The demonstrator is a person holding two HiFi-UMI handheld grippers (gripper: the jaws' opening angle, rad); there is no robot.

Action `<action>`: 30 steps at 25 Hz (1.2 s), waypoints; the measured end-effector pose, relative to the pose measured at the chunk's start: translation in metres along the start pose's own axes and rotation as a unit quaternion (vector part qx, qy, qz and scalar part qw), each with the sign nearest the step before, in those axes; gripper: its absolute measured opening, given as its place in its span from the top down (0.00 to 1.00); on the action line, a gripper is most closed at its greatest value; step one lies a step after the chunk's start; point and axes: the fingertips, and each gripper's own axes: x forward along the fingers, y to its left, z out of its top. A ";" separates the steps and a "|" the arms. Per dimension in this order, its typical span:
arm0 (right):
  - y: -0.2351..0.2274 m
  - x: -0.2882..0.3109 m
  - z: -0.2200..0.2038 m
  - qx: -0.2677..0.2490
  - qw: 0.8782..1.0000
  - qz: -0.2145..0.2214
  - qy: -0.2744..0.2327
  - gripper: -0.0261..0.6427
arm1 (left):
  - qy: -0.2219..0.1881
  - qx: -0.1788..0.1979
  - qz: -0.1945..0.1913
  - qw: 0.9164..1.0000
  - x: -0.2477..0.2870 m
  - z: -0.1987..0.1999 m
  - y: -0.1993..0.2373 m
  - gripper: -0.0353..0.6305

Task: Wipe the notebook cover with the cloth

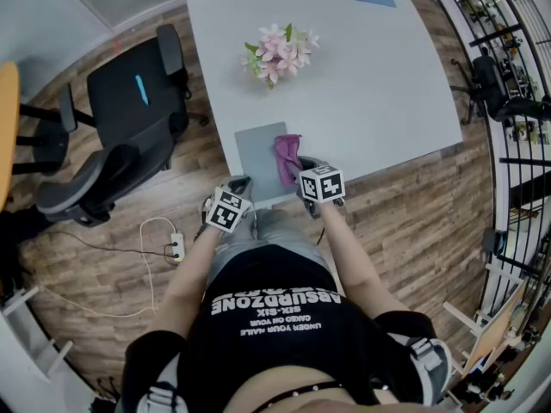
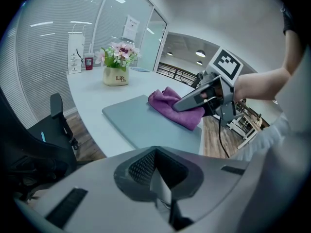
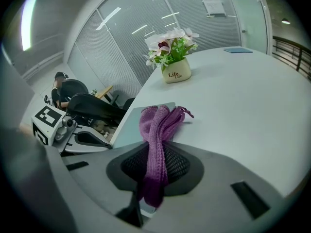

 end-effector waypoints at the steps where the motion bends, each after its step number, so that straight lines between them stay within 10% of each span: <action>1: 0.001 0.001 0.000 -0.001 1.000 0.002 0.001 0.85 | 0.000 -0.001 0.000 1.000 0.000 0.000 0.000 0.92; 30: 0.095 0.039 -0.011 -0.027 0.996 0.084 0.029 0.85 | -0.019 -0.023 0.006 1.000 0.001 -0.001 0.001 0.92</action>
